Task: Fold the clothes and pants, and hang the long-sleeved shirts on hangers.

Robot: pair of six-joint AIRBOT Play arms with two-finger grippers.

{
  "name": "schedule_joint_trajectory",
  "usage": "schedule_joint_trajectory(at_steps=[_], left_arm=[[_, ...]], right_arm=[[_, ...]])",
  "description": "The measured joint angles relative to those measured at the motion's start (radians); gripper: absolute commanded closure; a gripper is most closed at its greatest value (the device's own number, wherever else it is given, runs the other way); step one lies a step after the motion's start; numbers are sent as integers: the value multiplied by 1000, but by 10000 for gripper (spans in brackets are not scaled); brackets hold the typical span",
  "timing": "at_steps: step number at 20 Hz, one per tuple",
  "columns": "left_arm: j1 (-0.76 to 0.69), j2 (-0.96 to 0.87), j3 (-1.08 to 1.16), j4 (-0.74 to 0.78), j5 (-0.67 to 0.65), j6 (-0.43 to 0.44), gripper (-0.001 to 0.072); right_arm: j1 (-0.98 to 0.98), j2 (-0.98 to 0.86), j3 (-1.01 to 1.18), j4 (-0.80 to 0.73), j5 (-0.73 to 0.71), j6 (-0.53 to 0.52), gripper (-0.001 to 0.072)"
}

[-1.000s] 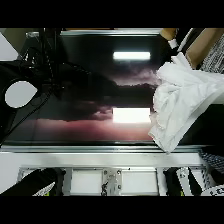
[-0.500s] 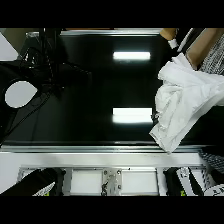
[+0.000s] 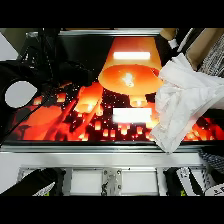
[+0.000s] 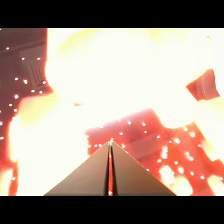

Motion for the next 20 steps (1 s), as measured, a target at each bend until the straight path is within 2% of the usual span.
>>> schedule_joint_trajectory(at_steps=[1,2,3,4,9,13,15,18,20], left_arm=[[0,0,0,0,0,0,693],[0,0,0,0,1,0,693],[0,0,0,0,2,0,693],[0,0,0,0,2,0,693],[0,0,0,0,3,1,693],[0,0,0,0,3,3,693],[0,0,0,0,3,3,693],[0,0,0,0,3,3,693],[0,0,0,0,3,3,693]], right_arm=[[0,0,-2,0,10,0,676],[0,0,-5,0,19,1,516],[0,0,-6,0,27,1,288],[0,0,-7,0,36,2,165],[0,24,-9,0,40,4,179],[0,74,-9,0,106,4,183],[0,96,-9,8,194,13,185],[0,105,-9,17,422,72,343],[15,89,-9,19,614,109,341]])
